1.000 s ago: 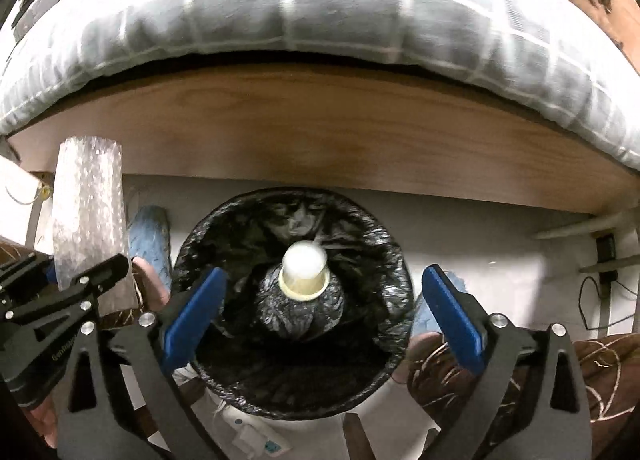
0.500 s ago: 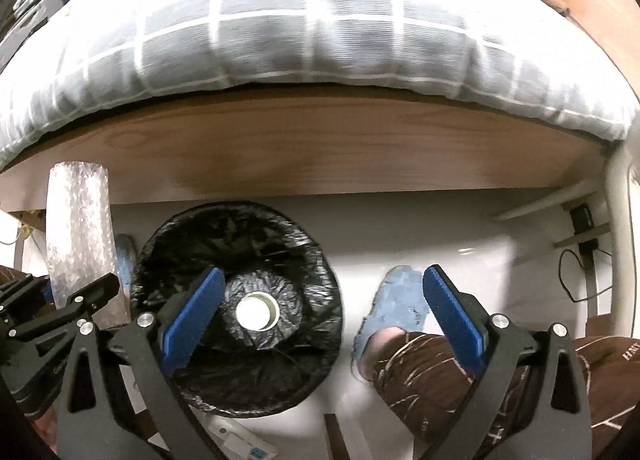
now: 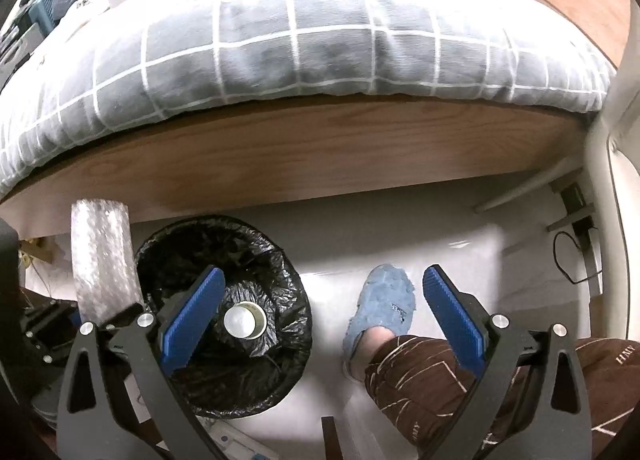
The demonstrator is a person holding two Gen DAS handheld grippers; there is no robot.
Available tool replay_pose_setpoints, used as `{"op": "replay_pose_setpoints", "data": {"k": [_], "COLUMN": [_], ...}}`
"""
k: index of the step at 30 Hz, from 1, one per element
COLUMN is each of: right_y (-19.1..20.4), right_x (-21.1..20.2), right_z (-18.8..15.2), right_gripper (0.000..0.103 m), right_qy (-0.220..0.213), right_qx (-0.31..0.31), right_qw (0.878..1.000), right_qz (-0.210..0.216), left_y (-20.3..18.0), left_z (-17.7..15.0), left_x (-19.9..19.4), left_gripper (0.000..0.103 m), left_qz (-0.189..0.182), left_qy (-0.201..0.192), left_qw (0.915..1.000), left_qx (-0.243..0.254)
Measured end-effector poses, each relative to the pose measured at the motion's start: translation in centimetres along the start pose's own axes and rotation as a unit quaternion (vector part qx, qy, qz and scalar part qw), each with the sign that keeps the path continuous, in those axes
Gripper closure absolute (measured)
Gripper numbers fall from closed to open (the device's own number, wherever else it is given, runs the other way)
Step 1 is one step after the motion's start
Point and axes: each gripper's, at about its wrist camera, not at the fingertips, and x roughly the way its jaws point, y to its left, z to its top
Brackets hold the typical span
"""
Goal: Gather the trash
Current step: 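Open the left tool to drop the bubble wrap into the bin, then move both tools back up over the bed toward the remaining trash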
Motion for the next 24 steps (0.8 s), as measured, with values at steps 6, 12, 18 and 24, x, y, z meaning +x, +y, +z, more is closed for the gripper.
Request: {"op": "replay_pose_setpoints", "data": {"k": [6, 12, 18, 24], "right_y": [0.3, 0.6, 2.4, 4.5], "right_x": [-0.3, -0.4, -1.2, -3.5], "right_z": [0.2, 0.4, 1.4, 2.6], "right_gripper": [0.008, 0.008, 0.008, 0.008], "right_qy": [-0.001, -0.002, -0.02, -0.065], "right_qx": [-0.002, 0.001, -0.009, -0.04], "right_qw": [1.0, 1.0, 1.0, 0.997], "right_qz": [0.004, 0.005, 0.016, 0.011], "left_y": [-0.1, 0.4, 2.3, 4.8], "left_z": [-0.2, -0.1, 0.3, 0.8], "left_x": [0.8, 0.0, -2.2, -5.0], "left_gripper": [0.059, 0.039, 0.02, 0.009], "left_qz": [0.012, 0.018, 0.03, 0.043], "left_qy": [0.006, -0.013, -0.043, -0.088], "left_qw": [0.9999, 0.9997, 0.9984, 0.994], "left_qx": [0.0, -0.003, -0.023, -0.049]}}
